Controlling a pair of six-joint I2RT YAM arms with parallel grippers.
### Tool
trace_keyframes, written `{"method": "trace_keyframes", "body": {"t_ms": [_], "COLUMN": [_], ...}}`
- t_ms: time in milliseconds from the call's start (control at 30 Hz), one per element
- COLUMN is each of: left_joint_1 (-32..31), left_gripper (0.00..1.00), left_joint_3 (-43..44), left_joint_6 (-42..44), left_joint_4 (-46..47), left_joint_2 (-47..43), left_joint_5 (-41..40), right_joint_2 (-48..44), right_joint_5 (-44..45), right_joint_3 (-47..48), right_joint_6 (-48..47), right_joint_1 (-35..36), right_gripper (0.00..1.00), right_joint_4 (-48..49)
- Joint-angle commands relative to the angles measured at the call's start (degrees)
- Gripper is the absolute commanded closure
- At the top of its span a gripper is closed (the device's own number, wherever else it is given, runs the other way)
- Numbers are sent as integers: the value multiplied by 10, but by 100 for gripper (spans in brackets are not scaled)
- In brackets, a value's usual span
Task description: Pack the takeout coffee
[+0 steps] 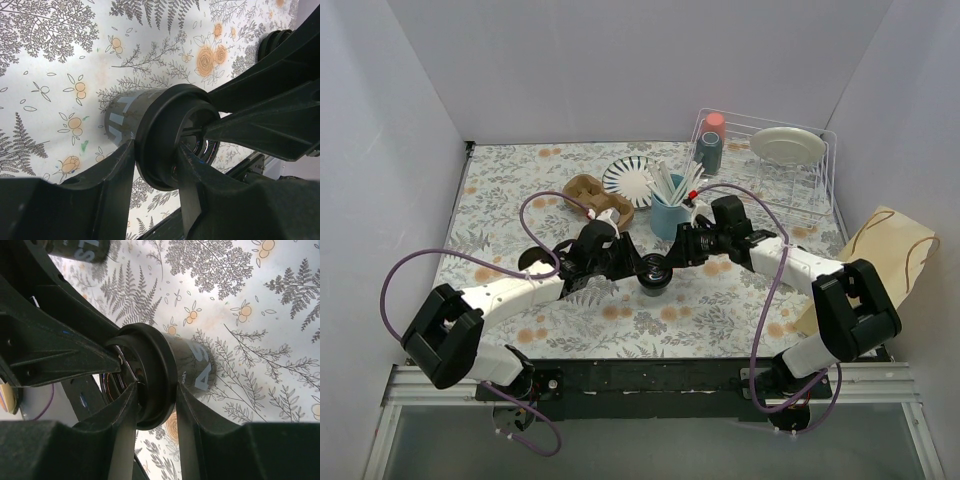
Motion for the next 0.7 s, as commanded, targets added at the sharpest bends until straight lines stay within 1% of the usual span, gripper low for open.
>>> {"method": "trace_keyframes", "body": {"t_ms": [0, 100, 133, 200, 233, 267, 333, 400, 500, 533, 667], "left_joint_1": [-3, -3, -3, -3, -3, -3, -3, -3, -3, -3, -3], "left_gripper": [65, 65, 65, 65, 65, 65, 66, 65, 65, 65, 65], "left_joint_3": [-57, -54, -51, -49, -48, -46, -46, -46, -42, -40, -37], "left_joint_6": [32, 35, 38, 41, 44, 46, 49, 52, 54, 56, 59], "left_joint_4": [-112, -113, -116, -123, -125, -128, -131, -130, -131, -131, -131], "left_joint_2": [35, 33, 33, 32, 32, 32, 29, 30, 35, 38, 40], "left_joint_5": [-24, -23, -25, -30, -30, -32, -33, -33, -32, -31, -29], "right_joint_2": [39, 25, 16, -10, -17, -29, -36, -39, -40, -40, -44], "right_joint_5": [42, 29, 25, 25, 29, 31, 37, 44, 68, 78, 93], "right_joint_3": [-98, -99, -92, -49, -28, 6, 39, 72, 97, 103, 109], "right_joint_6": [8, 18, 18, 16, 15, 14, 7, 2, -7, -10, -20], "right_joint_1": [17, 17, 17, 18, 16, 15, 11, 7, 2, -1, -5], "right_gripper": [69, 69, 66, 61, 55, 52, 47, 46, 47, 50, 55], "right_joint_4": [-7, -8, -21, -47, -76, -90, -126, -144, -172, -179, -183]}}
